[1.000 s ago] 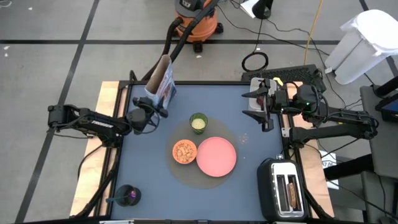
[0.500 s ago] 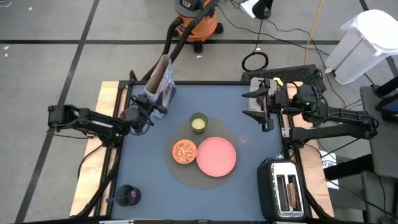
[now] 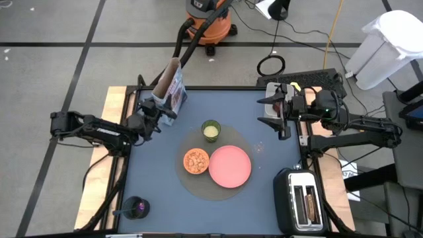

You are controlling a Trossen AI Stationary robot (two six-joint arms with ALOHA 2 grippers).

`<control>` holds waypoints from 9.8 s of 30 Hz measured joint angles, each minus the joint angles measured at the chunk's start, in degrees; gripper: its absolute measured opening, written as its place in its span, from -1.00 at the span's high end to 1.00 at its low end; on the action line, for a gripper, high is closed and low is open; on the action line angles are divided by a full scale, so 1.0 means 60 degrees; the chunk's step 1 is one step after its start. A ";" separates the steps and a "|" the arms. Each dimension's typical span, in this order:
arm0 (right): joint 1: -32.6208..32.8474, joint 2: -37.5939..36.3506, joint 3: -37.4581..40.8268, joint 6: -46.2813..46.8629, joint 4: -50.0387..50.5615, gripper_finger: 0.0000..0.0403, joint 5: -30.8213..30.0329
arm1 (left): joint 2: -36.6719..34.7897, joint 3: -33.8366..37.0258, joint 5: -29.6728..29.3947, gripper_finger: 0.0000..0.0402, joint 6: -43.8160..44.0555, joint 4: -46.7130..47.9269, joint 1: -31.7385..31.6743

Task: Arrange a breakfast setting
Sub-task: Pour the cereal from the blue cereal box into the orange bowl, then put the toasted bread on the pink plate

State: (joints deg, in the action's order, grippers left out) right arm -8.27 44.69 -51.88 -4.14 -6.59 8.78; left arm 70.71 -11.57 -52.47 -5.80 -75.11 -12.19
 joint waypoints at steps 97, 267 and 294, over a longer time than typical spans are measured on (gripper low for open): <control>0.2117 0.0180 -0.1966 0.6235 0.4913 -0.15 -0.0769 | -0.2322 -0.2813 0.3169 -0.38 -0.0437 0.4251 0.4360; 0.9029 0.0920 -0.3565 2.0449 1.1293 0.83 -0.3019 | -0.2283 -0.2813 0.3169 -0.38 0.0011 0.5271 0.4983; 0.4873 0.1117 0.2459 1.2970 0.1473 0.83 -0.2386 | -0.2287 -0.2813 0.3169 -0.38 0.0016 0.5267 0.4983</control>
State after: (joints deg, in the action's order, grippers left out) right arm 20.97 51.39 -37.12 73.68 2.25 -5.54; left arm 56.99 -28.45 -33.45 -5.70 -43.51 17.72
